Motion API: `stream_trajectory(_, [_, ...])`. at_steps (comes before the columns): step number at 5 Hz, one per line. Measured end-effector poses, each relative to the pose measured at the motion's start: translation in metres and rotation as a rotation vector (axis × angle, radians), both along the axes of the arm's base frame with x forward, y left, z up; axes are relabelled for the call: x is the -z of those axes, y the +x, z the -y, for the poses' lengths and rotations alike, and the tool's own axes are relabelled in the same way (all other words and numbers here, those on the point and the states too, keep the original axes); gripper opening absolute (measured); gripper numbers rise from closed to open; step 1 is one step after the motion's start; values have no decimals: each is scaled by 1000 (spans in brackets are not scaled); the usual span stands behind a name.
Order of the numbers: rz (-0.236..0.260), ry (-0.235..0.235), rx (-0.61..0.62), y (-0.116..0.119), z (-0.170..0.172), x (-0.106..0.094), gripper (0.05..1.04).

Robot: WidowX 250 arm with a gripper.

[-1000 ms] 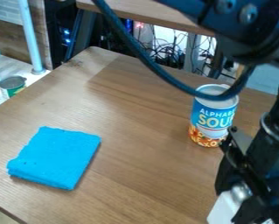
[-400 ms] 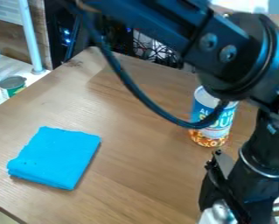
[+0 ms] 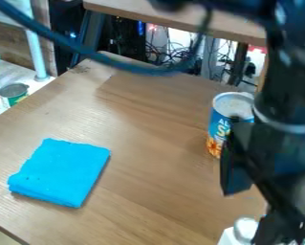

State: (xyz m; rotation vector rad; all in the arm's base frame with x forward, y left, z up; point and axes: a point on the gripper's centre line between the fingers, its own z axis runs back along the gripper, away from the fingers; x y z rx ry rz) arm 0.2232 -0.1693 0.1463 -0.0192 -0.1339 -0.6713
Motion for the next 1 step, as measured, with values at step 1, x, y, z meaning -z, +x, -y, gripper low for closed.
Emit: stream_trajectory(1, [12, -20, -42, -13, -21, -33, 1001])
